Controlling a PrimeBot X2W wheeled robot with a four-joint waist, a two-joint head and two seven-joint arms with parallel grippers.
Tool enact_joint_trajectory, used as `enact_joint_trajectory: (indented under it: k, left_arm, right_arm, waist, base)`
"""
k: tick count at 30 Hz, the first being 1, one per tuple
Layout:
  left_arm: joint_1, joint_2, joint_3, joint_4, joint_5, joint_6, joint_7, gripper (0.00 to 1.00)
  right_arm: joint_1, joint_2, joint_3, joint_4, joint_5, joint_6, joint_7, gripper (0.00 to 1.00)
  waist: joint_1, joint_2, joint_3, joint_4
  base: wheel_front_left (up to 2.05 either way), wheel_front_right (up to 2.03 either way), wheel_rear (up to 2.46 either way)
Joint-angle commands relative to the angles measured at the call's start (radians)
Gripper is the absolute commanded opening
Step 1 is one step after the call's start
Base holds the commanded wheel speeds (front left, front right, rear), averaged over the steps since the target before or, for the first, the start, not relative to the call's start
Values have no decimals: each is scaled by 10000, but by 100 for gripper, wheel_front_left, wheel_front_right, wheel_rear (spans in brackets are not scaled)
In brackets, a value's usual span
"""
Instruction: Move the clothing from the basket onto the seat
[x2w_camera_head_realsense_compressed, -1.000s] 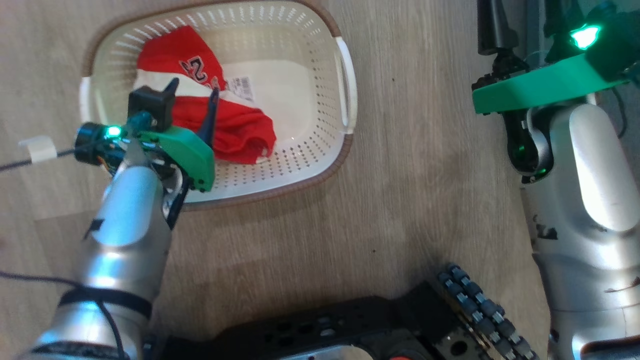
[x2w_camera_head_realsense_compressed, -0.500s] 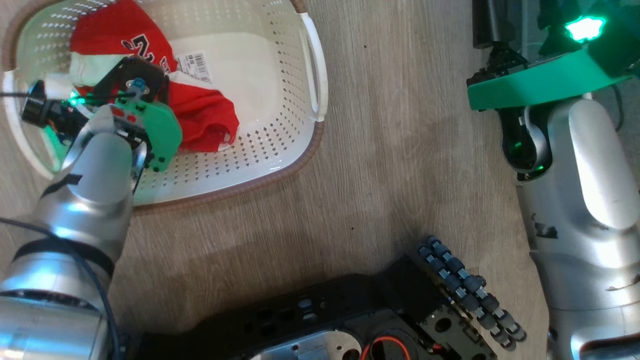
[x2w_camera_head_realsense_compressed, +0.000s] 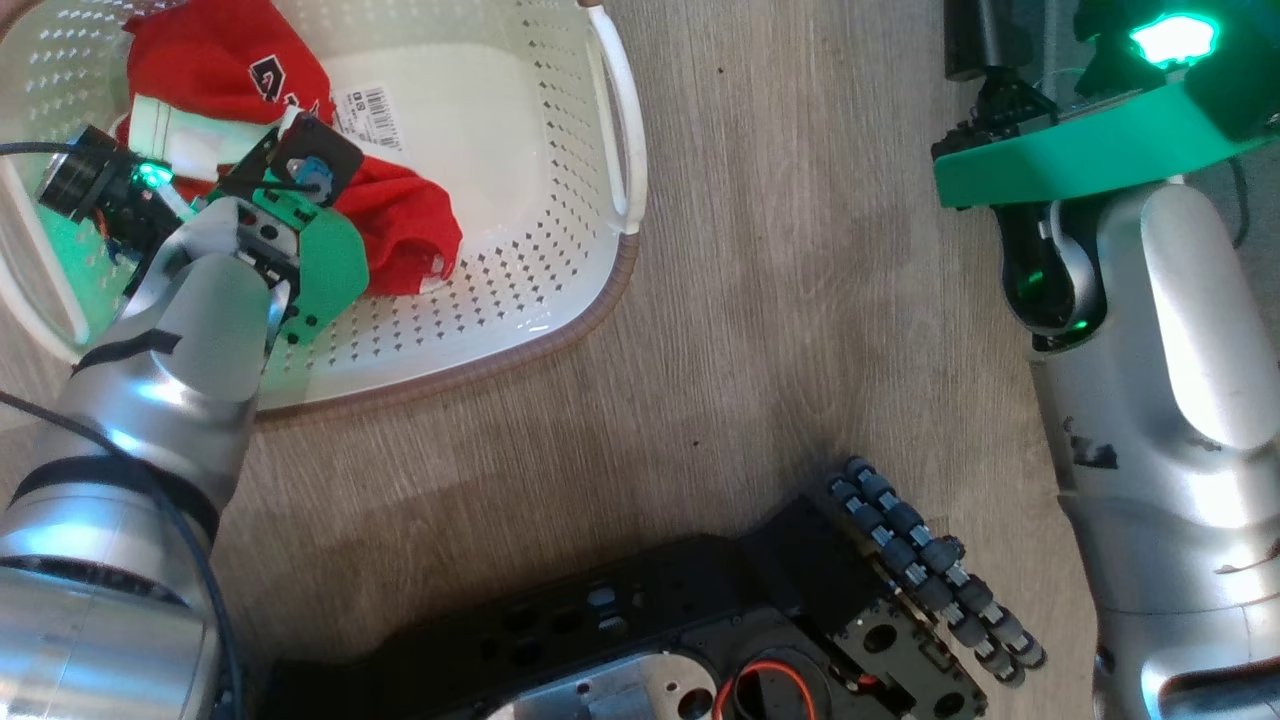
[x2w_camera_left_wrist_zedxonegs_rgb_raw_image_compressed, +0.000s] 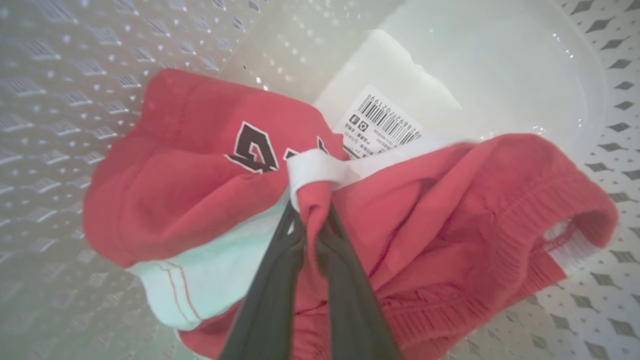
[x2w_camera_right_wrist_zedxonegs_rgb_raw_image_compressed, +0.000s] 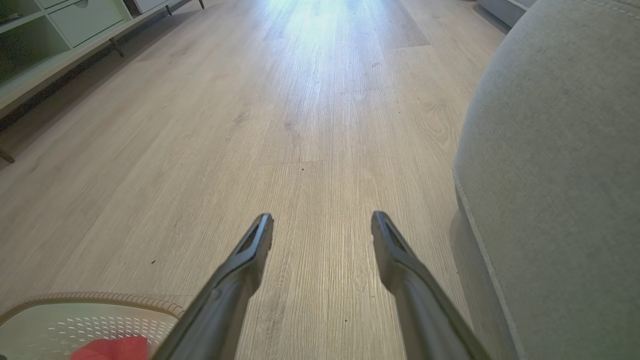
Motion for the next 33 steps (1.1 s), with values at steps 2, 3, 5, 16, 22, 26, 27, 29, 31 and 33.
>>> enact_joint_trajectory:
  k: [2, 3, 5, 16, 22, 26, 27, 29, 31, 33]
  left_arm:
    - [174, 212, 156, -10, -164, 0, -137, 0]
    - [207, 172, 202, -3, -252, -3, -195, 0]
    - [295, 70, 296, 7, -441, -31, -347, 0]
    - [1140, -709, 867, -502, -1711, -695, -836, 0]
    - [1855, -913, 995, -1440, -2219, -924, -843, 0]
    - [2472, -1021, 1085, -2181, -2647, -1054, -845, 0]
    - [2620, -1043, 1092, -2368, -2748, -1082, -845, 0]
    - [2906, -1076, 1084, -2739, -2939, -1132, -845, 0]
    - [3185, -1096, 1081, -3112, -3138, -1168, -845, 0]
    - [3454, -1108, 1079, -3473, -3335, -1191, -846, 0]
  right_arm:
    - [228, 120, 81, -282, 58, -4, -63, 100]
    - [230, 120, 58, -254, 46, -4, -63, 100]
    - [247, 120, 10, -210, 8, -4, -63, 100]
    - [643, 120, -138, 284, -426, -4, -63, 100]
    - [1009, 120, -256, 563, -728, -4, -63, 100]
    - [1369, 120, -443, 839, -927, -4, -63, 100]
    - [1481, 120, -504, 903, -967, -4, -63, 100]
    - [1708, 120, -621, 1046, -1052, -4, -63, 100]
    - [1951, 120, -703, 1183, -1122, -4, -63, 100]
    - [2195, 120, -748, 1314, -1176, -4, -63, 100]
  waist:
    - [-1, 0, -105, 14]
    - [-1, 0, -168, 29]
    - [-1, 0, -358, 79]
    - [-1, 0, -2351, 774]
    - [-1, 0, -3395, 1192]
    - [-1, 0, -4239, 1529]
    - [-1, 0, -4453, 1616]
    - [-1, 0, -4870, 1780]
    - [-1, 0, -5290, 1923]
    - [-1, 0, -5691, 2048]
  base:
    - [0, 0, 0]
    - [0, 0, 0]
    - [0, 0, 0]
    - [0, 0, 0]
    - [0, 0, 0]
    - [0, 0, 0]
    - [0, 0, 0]
    - [0, 0, 0]
    - [0, 0, 0]
    - [0, 0, 0]
